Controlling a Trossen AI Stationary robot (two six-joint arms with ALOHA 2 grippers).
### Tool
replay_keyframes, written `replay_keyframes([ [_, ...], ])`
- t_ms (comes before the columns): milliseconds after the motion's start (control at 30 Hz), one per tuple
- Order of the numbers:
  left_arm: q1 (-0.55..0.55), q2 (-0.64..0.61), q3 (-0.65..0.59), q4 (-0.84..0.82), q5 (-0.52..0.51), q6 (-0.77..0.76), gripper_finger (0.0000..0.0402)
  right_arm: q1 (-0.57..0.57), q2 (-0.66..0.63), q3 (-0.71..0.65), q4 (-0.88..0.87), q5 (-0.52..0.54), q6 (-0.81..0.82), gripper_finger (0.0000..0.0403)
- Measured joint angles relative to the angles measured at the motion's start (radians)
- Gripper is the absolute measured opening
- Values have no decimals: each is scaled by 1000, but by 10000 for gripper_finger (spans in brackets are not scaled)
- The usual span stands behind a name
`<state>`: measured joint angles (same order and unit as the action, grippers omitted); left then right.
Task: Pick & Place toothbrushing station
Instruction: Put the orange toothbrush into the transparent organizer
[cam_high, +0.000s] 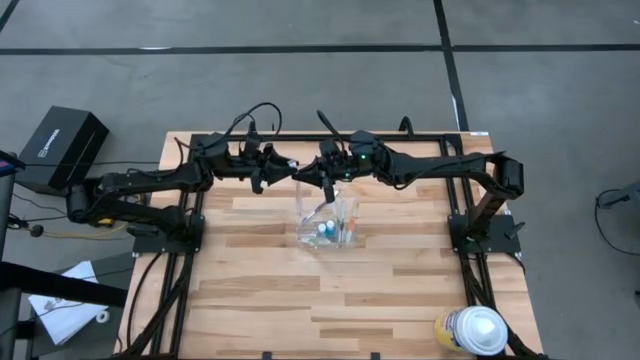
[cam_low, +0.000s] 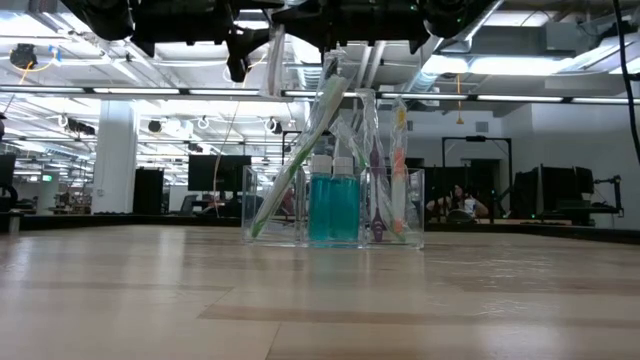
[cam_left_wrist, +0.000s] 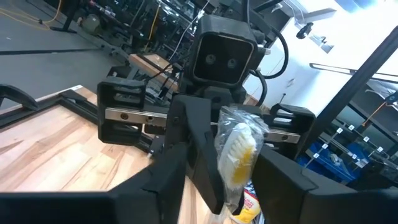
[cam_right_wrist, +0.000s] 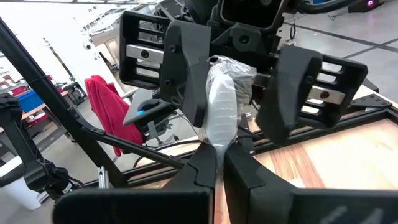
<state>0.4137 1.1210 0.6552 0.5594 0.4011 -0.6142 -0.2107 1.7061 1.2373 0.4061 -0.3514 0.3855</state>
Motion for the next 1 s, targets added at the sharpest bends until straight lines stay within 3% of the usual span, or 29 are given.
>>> replay_keyframes([
  [300, -1, -2, 2, 13, 7, 11, 29, -10, 1, 24, -8, -16, 2, 1],
  [633, -1, -1, 2, 7, 4, 10, 20, -7, 1, 26, -18, -25, 0, 20],
  [1000, 13, 0, 1, -3, -2, 11, 3, -6, 1, 28, -17, -42, 59, 122],
])
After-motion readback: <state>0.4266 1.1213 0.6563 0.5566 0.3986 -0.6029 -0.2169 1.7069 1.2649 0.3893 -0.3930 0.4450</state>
